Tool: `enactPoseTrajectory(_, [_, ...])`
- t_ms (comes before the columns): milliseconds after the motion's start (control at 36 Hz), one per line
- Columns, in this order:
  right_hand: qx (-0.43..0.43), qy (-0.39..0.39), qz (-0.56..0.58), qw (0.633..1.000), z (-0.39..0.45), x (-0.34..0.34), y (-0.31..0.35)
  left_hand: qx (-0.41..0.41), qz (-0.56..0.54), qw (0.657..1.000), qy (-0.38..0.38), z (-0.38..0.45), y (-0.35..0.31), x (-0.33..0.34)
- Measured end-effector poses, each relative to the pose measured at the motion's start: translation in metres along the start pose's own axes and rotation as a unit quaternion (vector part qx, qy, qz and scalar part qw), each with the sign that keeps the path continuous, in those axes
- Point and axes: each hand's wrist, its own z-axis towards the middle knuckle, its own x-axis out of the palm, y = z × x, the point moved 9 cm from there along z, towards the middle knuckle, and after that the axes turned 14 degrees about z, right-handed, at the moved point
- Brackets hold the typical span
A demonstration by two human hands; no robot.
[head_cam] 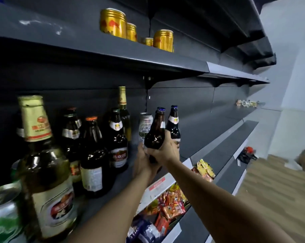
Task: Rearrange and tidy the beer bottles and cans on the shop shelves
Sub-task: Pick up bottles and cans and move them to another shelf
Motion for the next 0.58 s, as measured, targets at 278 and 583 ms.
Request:
enactPoseTrajectory(278, [-0.067, 0.169, 0.047, 0.982, 0.06, 0.031, -0.029, -0.113, 0.222, 0.952, -0.176, 0.026, 0.025, -0.002])
enactPoseTrajectory(583, [-0.339, -0.063, 0.177, 0.922, 0.046, -0.047, 0.009, -0.147, 0.265, 0.921, -0.244, 0.028, 0.027, 0.0])
